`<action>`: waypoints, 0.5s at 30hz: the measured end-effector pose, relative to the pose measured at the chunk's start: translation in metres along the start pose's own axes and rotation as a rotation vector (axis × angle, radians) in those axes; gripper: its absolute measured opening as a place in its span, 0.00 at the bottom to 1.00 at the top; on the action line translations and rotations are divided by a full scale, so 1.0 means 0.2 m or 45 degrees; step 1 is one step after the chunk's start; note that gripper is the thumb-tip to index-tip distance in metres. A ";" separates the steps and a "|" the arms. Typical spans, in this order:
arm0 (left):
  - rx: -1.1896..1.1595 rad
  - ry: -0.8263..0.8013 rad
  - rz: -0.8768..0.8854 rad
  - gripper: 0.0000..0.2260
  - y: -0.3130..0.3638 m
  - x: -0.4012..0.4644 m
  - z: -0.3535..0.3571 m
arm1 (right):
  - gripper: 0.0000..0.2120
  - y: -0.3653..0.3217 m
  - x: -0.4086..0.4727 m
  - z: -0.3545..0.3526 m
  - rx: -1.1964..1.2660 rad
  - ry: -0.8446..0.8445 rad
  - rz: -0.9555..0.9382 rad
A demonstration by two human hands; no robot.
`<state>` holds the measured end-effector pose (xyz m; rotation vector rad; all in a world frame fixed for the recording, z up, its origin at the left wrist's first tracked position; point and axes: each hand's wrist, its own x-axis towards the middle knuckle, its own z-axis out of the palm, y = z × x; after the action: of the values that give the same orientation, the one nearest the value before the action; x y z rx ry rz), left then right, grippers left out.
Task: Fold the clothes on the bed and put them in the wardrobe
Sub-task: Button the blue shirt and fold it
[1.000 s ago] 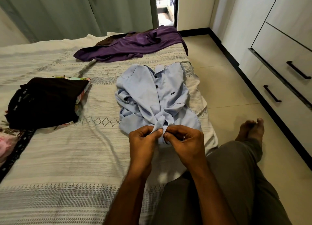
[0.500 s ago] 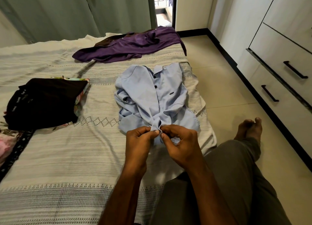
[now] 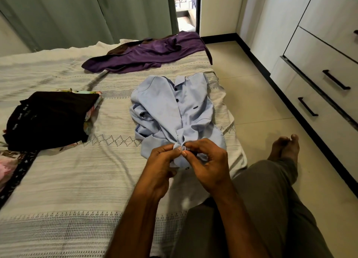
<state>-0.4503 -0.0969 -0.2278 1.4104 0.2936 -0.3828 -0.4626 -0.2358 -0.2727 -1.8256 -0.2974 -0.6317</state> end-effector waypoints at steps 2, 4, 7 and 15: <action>-0.030 -0.041 -0.064 0.06 0.01 0.00 -0.04 | 0.09 0.00 0.00 0.01 0.032 -0.038 0.030; -0.053 -0.016 -0.149 0.05 0.00 0.00 -0.05 | 0.07 0.00 0.00 0.02 0.059 -0.072 0.077; -0.009 0.124 -0.121 0.03 -0.01 -0.01 -0.02 | 0.05 0.00 -0.01 0.02 0.067 -0.076 0.135; 0.291 0.456 0.567 0.03 -0.04 -0.04 0.03 | 0.05 0.00 -0.01 0.04 -0.045 -0.041 0.130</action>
<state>-0.4616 -0.1037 -0.2294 1.7182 0.2200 0.2125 -0.4612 -0.2279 -0.2753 -1.8736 -0.2140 -0.5399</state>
